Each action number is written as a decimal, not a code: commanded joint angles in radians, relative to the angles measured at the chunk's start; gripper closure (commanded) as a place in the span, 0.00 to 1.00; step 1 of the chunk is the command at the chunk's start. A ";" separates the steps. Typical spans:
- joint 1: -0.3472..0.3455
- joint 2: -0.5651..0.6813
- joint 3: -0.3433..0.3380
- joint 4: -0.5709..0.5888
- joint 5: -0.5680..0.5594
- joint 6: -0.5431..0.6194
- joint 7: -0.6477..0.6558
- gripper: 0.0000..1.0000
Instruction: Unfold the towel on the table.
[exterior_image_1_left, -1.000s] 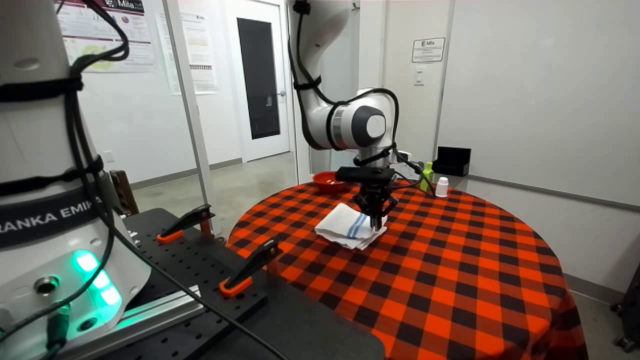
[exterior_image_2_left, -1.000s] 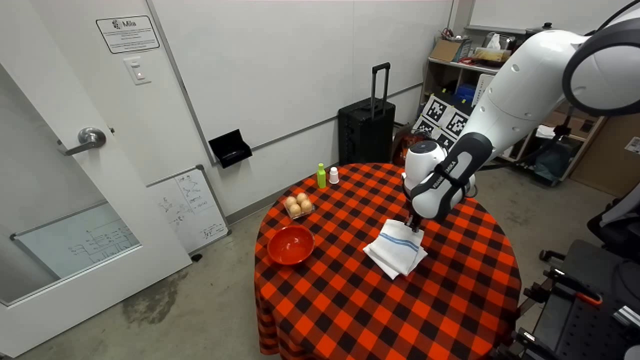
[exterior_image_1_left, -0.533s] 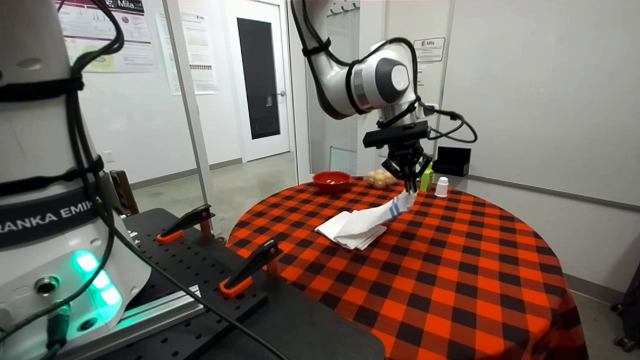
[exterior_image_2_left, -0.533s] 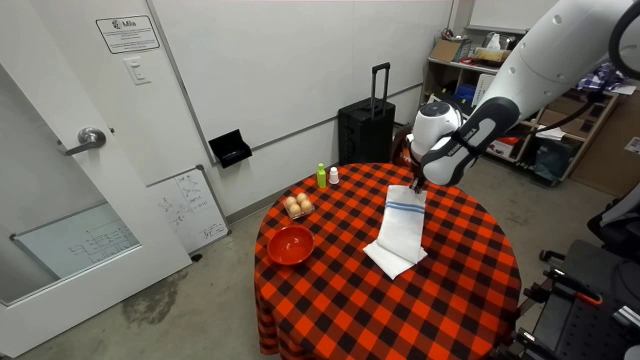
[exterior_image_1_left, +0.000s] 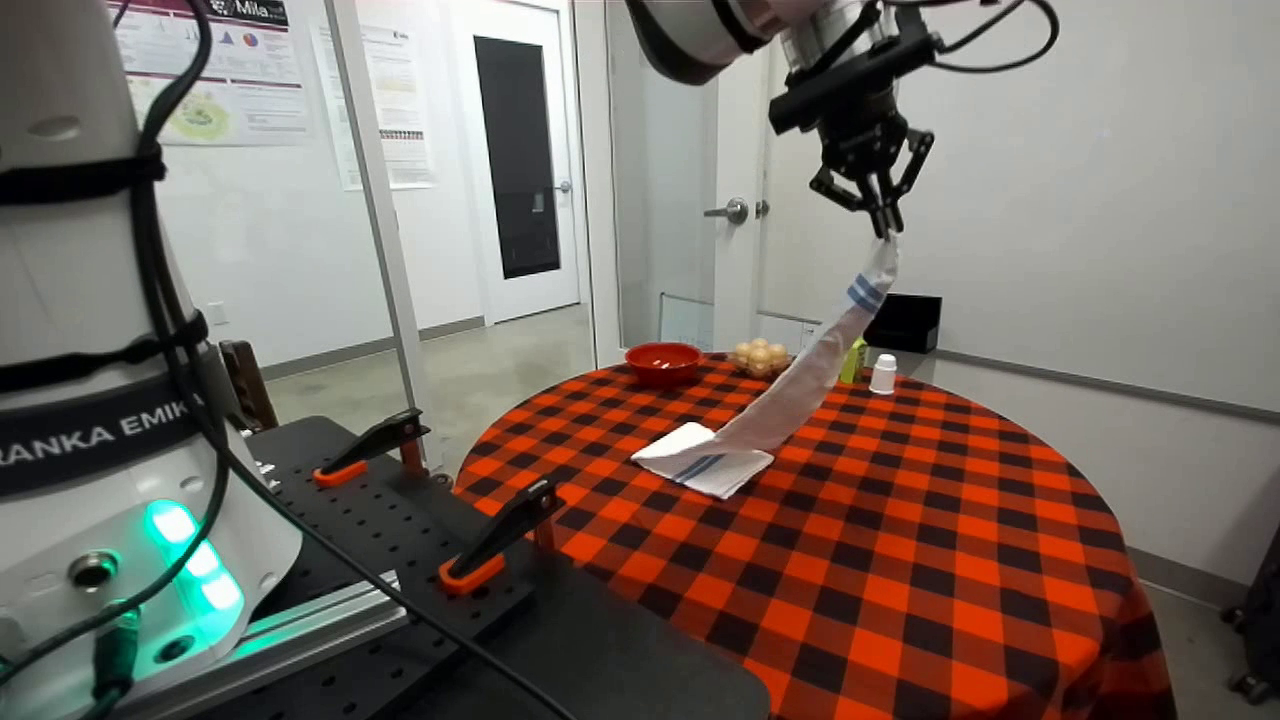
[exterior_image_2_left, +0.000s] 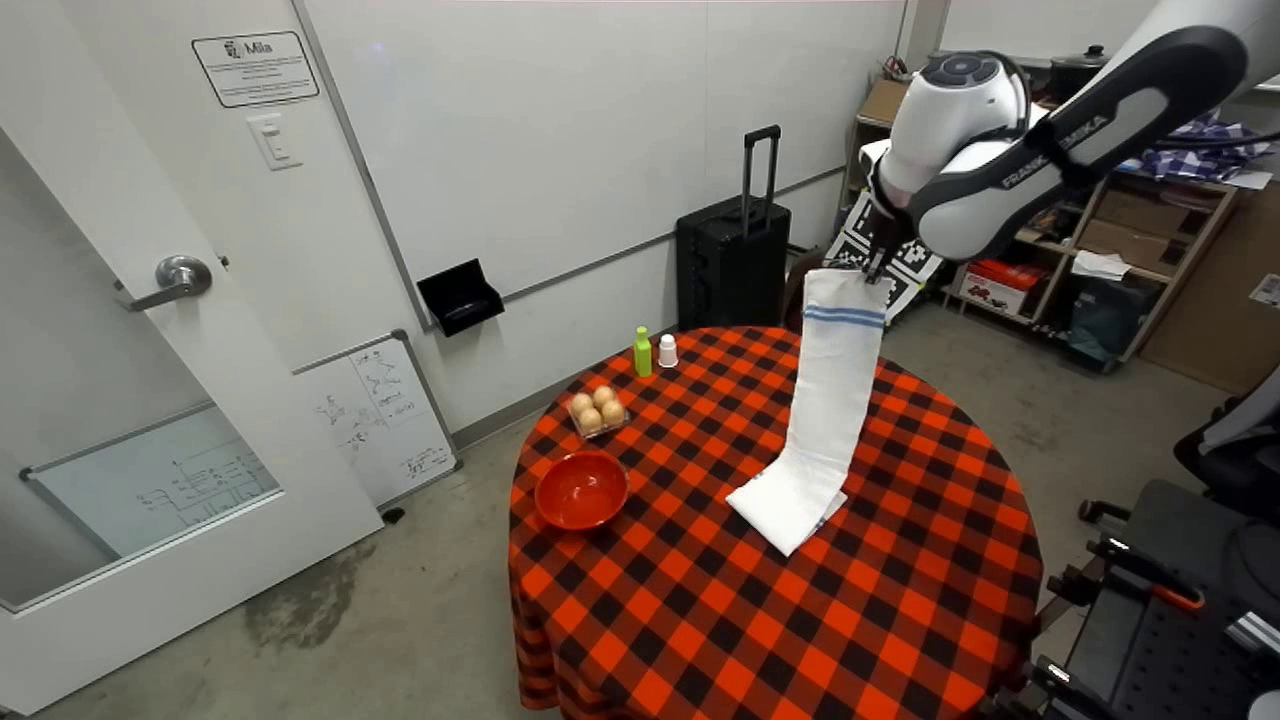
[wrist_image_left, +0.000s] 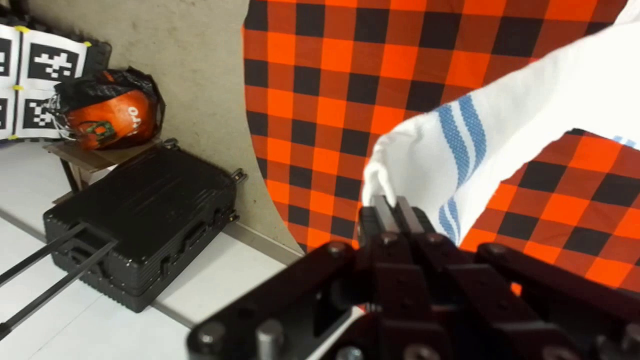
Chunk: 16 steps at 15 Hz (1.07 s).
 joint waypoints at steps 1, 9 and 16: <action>-0.043 -0.211 0.011 -0.076 -0.050 -0.093 -0.061 0.99; -0.170 -0.445 -0.001 0.017 -0.035 -0.265 -0.182 0.99; -0.236 -0.458 -0.055 0.215 0.010 -0.347 -0.241 0.99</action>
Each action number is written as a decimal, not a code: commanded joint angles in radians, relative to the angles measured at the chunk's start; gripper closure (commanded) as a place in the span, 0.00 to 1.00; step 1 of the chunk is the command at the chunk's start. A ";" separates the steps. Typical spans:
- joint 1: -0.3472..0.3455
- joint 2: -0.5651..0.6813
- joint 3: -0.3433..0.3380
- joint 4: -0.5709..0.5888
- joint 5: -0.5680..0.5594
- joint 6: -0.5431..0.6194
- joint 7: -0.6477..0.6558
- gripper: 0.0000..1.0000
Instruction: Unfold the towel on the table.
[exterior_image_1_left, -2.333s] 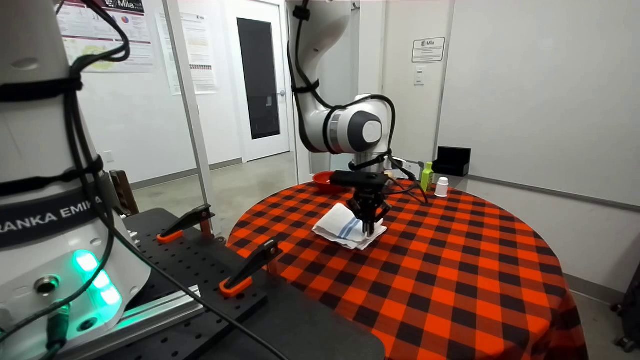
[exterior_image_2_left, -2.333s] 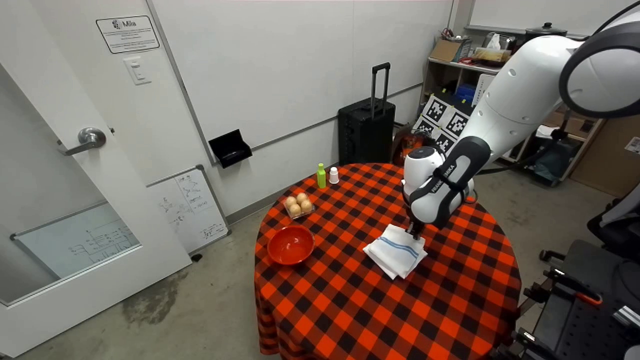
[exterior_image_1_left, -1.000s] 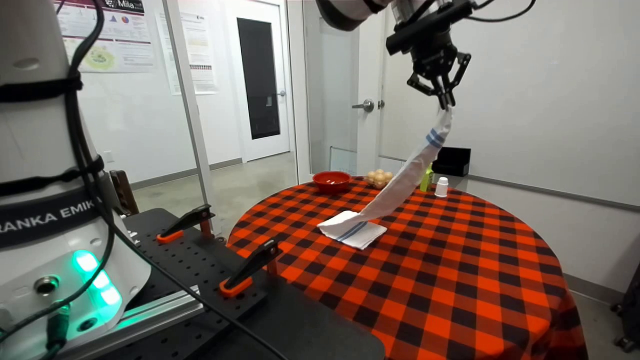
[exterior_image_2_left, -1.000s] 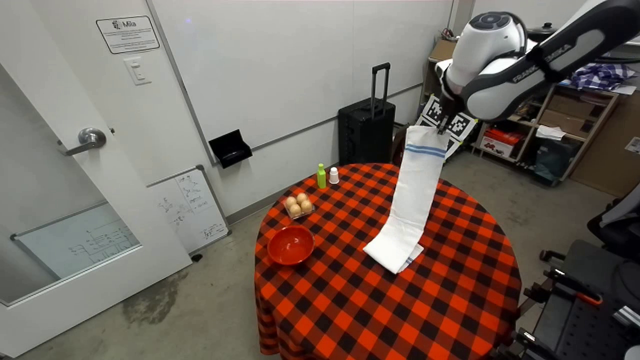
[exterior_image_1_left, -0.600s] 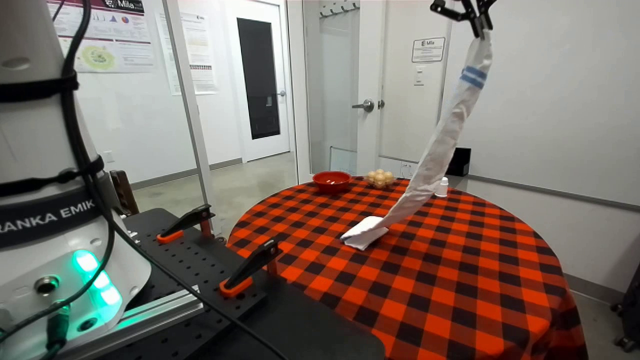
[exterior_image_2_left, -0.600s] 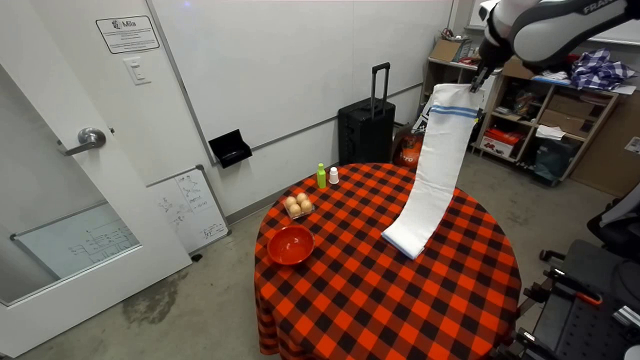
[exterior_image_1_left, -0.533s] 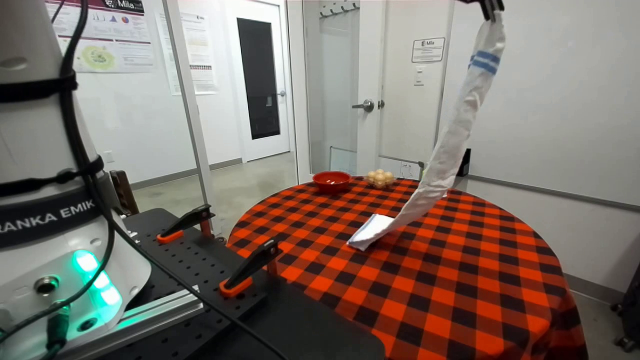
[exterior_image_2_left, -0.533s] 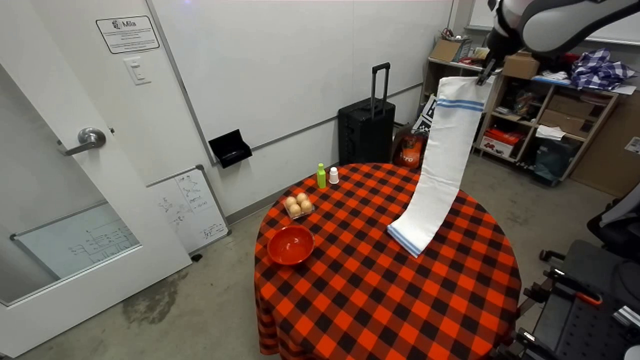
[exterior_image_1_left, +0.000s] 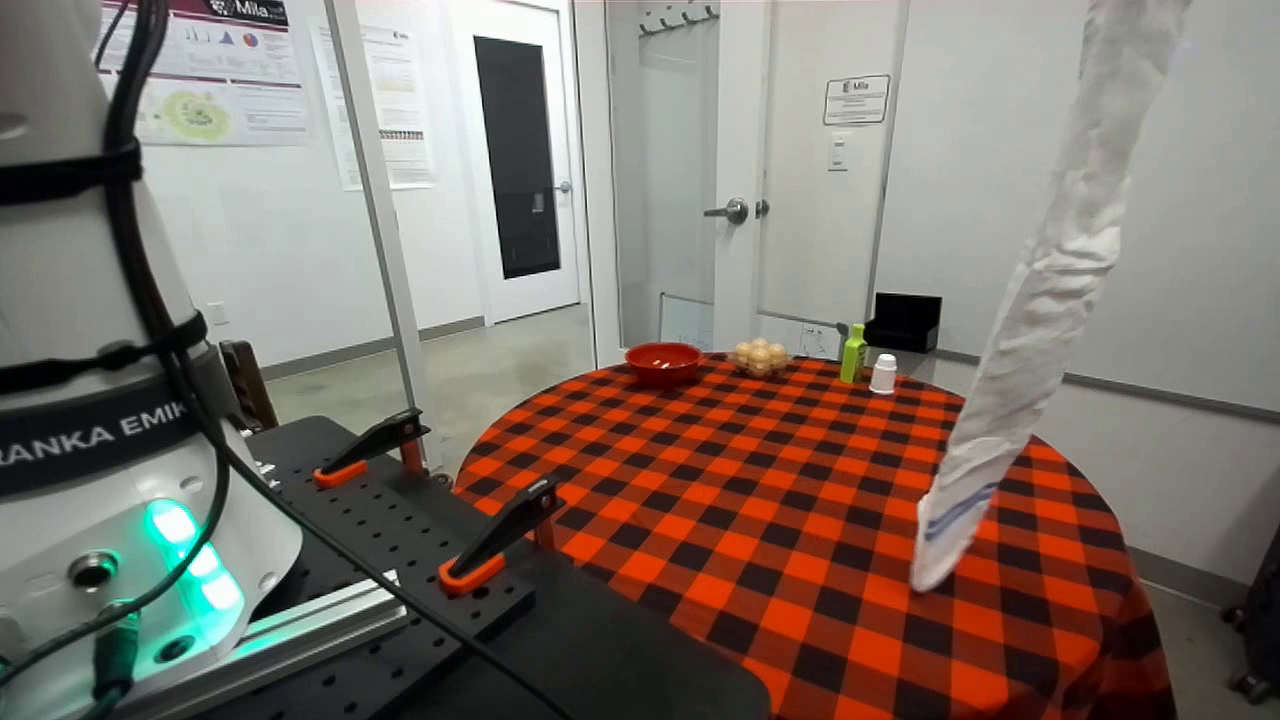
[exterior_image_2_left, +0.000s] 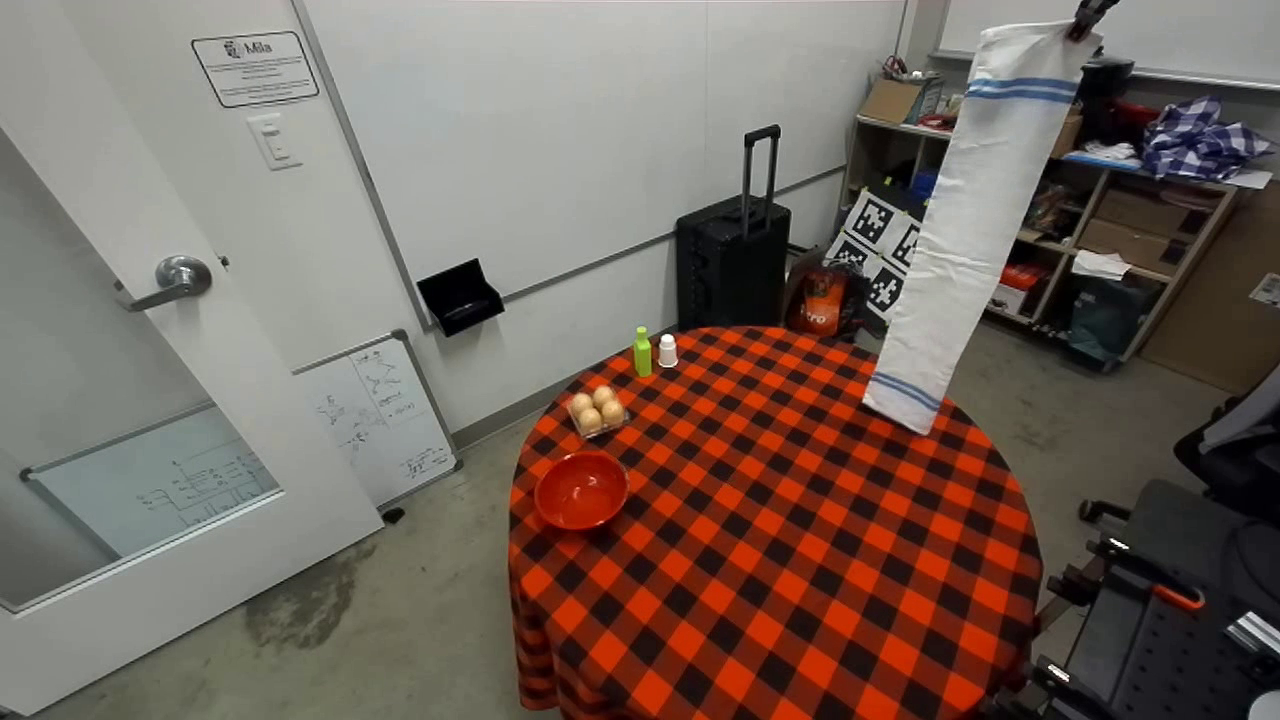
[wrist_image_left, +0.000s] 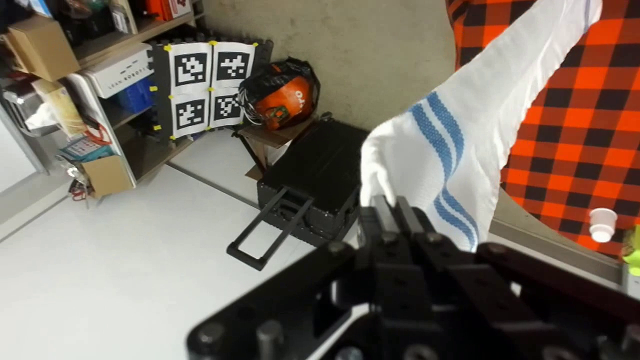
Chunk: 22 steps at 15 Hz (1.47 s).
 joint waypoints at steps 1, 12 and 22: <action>-0.019 0.028 -0.029 0.120 0.035 -0.059 -0.040 0.99; -0.009 0.070 -0.047 0.177 0.169 -0.137 -0.058 0.99; 0.051 0.095 0.035 0.161 0.260 -0.252 -0.015 0.99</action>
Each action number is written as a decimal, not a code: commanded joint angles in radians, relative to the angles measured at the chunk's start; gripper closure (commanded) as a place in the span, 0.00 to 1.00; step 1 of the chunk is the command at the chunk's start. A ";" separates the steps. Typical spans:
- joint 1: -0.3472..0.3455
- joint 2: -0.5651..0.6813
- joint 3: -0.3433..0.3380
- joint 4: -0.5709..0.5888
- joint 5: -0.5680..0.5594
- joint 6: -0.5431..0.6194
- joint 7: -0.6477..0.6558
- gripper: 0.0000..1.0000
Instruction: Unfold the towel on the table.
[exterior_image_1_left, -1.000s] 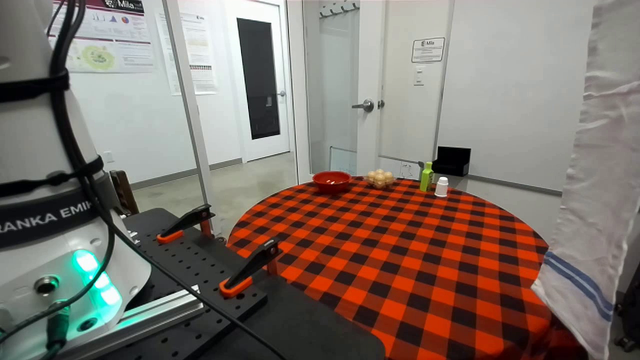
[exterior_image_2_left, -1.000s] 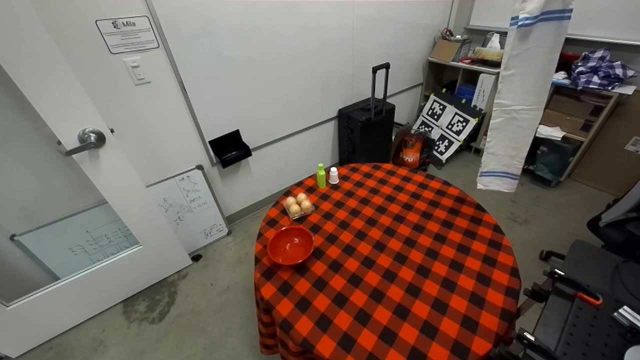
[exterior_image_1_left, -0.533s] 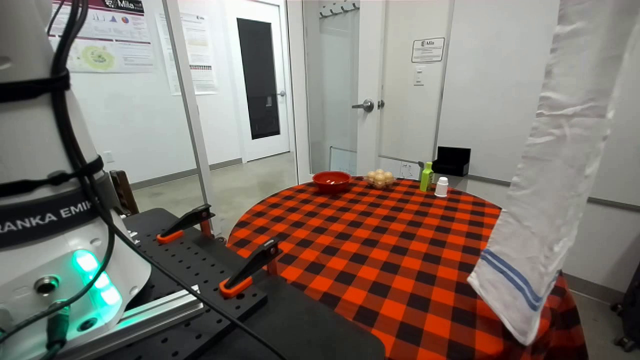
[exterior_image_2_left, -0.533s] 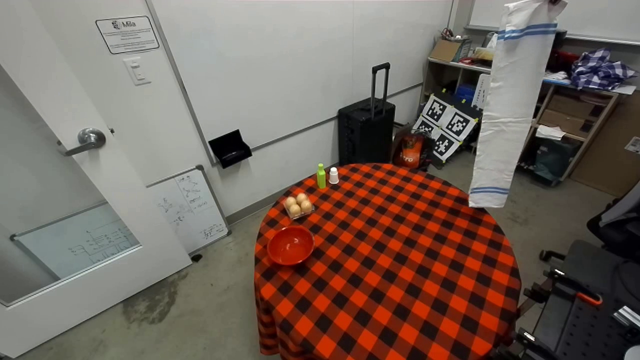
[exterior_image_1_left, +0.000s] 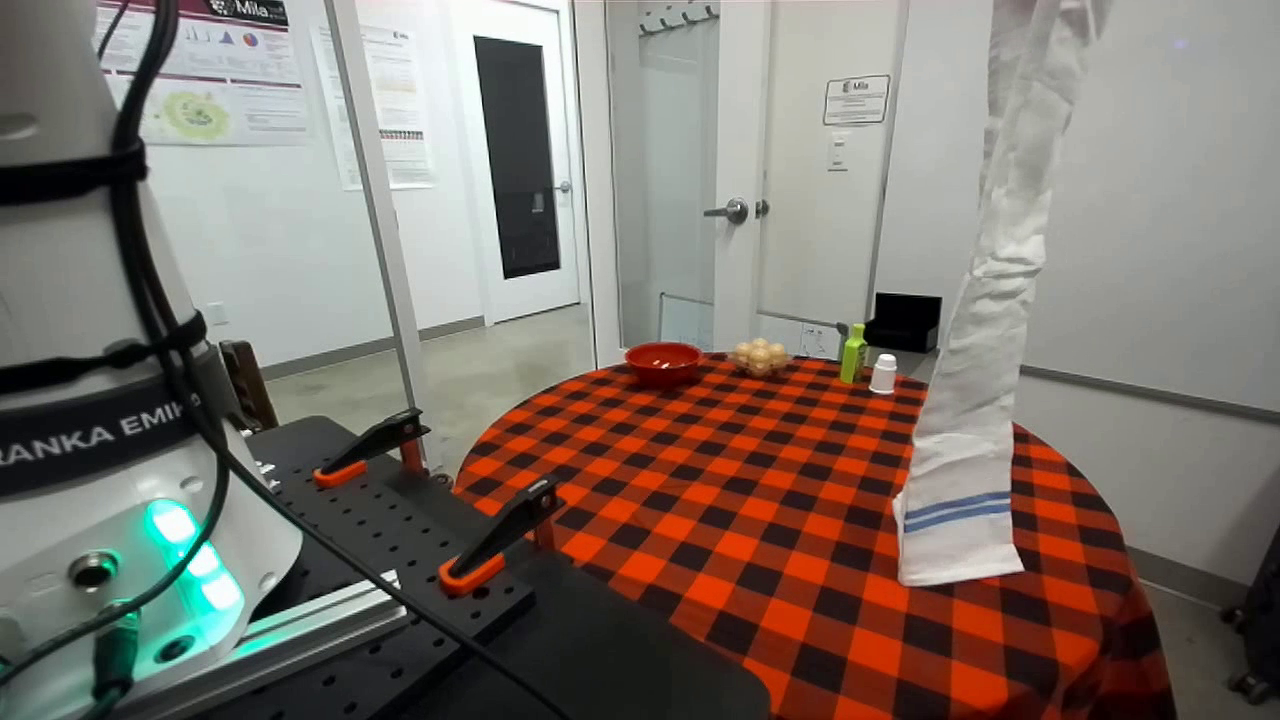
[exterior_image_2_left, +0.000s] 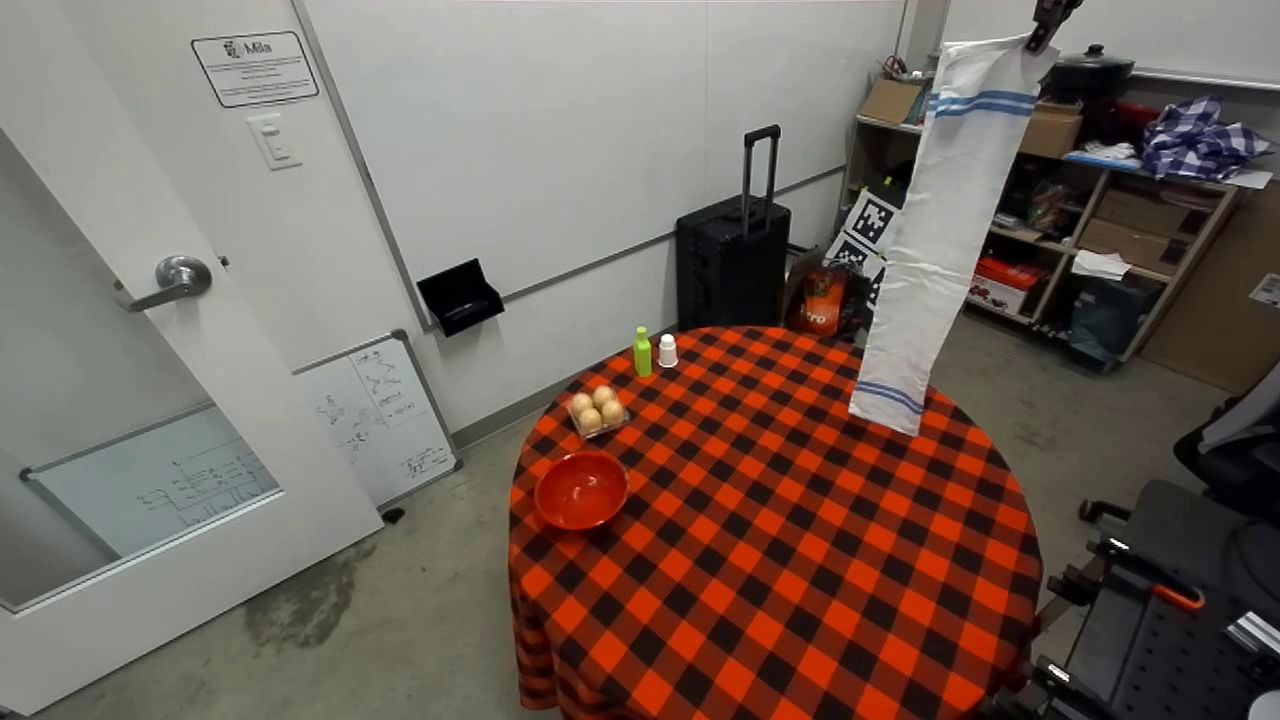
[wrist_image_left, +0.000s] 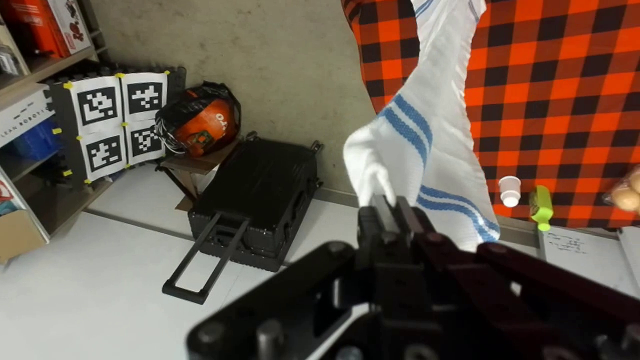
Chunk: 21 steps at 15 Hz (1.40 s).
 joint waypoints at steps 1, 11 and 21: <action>0.013 0.014 0.024 0.012 0.008 -0.040 0.013 0.99; 0.089 0.067 0.128 -0.023 0.020 -0.213 -0.001 0.99; 0.032 -0.040 0.045 0.097 0.153 -0.242 -0.008 0.99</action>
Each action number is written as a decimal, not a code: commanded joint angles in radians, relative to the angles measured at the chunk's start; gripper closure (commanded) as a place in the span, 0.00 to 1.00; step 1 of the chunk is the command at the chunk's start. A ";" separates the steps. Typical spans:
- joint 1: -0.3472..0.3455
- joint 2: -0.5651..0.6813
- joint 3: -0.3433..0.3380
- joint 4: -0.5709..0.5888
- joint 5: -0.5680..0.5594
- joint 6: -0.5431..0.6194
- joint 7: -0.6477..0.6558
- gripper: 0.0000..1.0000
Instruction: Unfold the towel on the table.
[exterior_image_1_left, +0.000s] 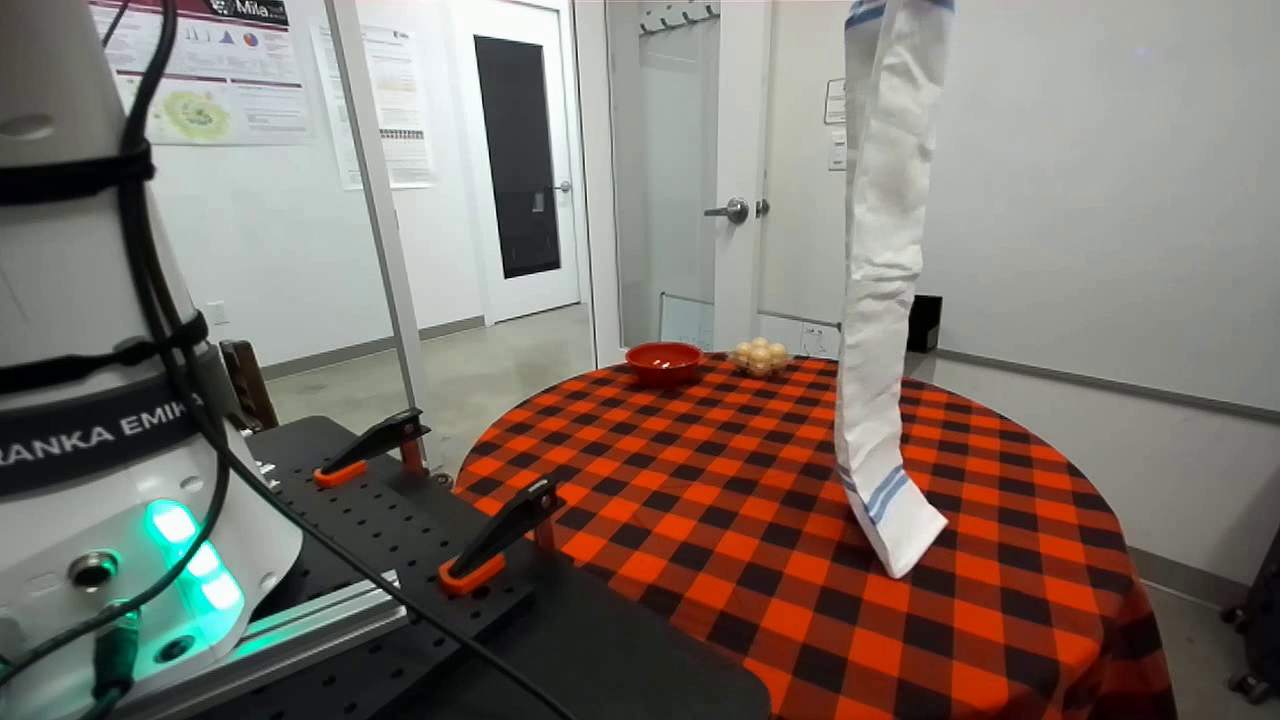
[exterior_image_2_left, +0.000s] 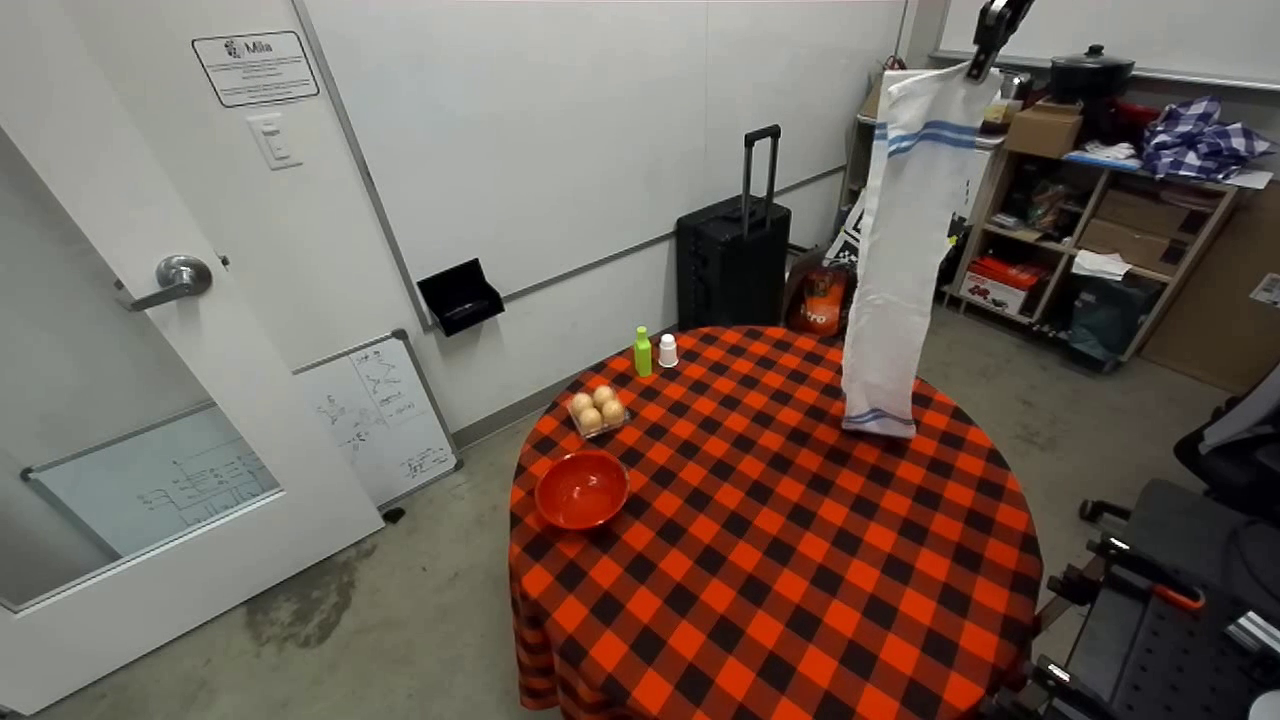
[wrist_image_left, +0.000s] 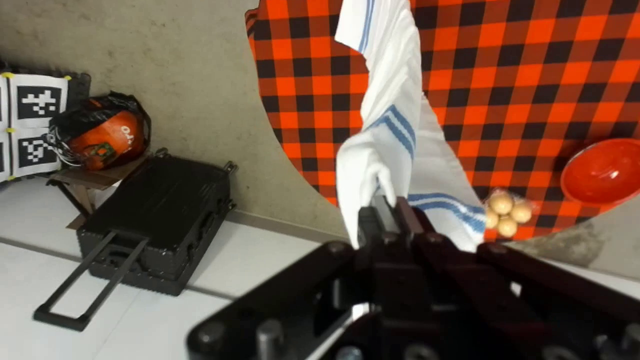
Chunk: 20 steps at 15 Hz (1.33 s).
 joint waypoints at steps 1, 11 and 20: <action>-0.045 -0.036 -0.076 0.087 0.088 -0.045 -0.002 0.99; -0.169 0.059 -0.277 0.291 0.263 -0.072 0.018 0.99; -0.173 0.132 -0.203 0.157 0.301 0.073 0.096 0.99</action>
